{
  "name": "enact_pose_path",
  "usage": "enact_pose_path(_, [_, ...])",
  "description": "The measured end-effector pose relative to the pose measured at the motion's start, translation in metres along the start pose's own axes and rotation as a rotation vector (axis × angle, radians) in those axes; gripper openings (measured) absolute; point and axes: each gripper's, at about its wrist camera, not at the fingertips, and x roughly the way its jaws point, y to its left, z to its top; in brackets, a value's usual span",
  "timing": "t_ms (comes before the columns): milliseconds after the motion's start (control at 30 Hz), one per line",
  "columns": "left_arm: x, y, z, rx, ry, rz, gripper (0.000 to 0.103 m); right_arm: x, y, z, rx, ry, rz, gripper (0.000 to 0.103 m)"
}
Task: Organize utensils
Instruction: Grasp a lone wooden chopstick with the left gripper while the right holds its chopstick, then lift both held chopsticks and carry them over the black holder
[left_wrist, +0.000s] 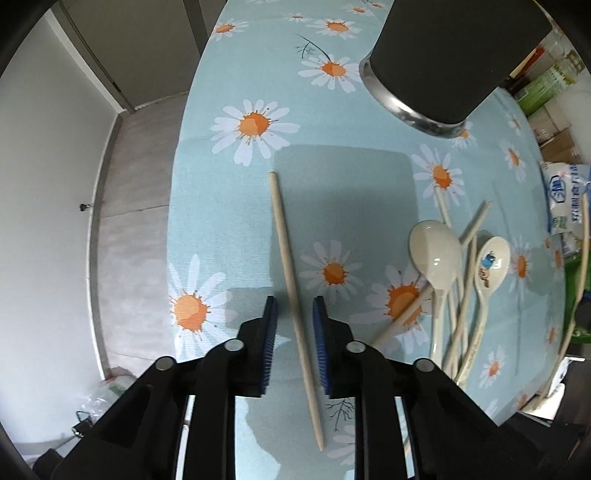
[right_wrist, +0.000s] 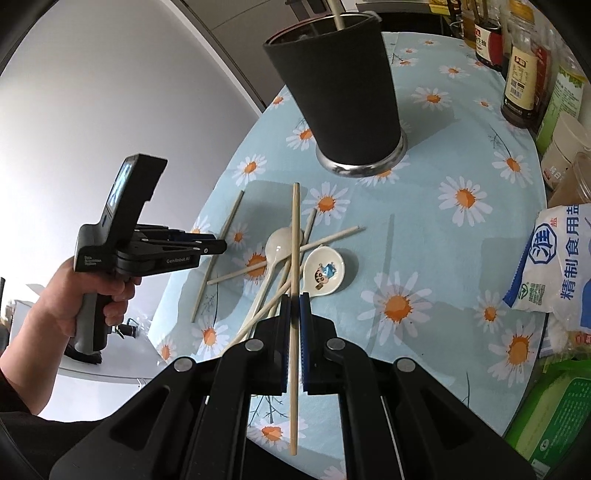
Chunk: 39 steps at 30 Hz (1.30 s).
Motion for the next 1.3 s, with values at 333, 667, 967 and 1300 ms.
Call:
enact_pose_path(333, [0.0,0.009,0.006,-0.068,-0.001,0.008,0.004,-0.004,-0.015,0.003,0.007,-0.021,0.05,0.006])
enact_pose_path(667, [-0.003,0.022,-0.006,-0.099,-0.039,-0.046,0.004,-0.008,-0.016,0.009,0.011,-0.041,0.022,0.006])
enact_pose_path(967, [-0.026,0.023,-0.02,-0.066,-0.12,-0.12,0.004,0.002,0.002,0.008,0.025,-0.055,-0.007,0.006])
enact_pose_path(1300, [-0.065,0.019,-0.026,0.006,-0.212,-0.214,0.004,0.011,0.033,0.013,0.047,-0.074,-0.041,0.006])
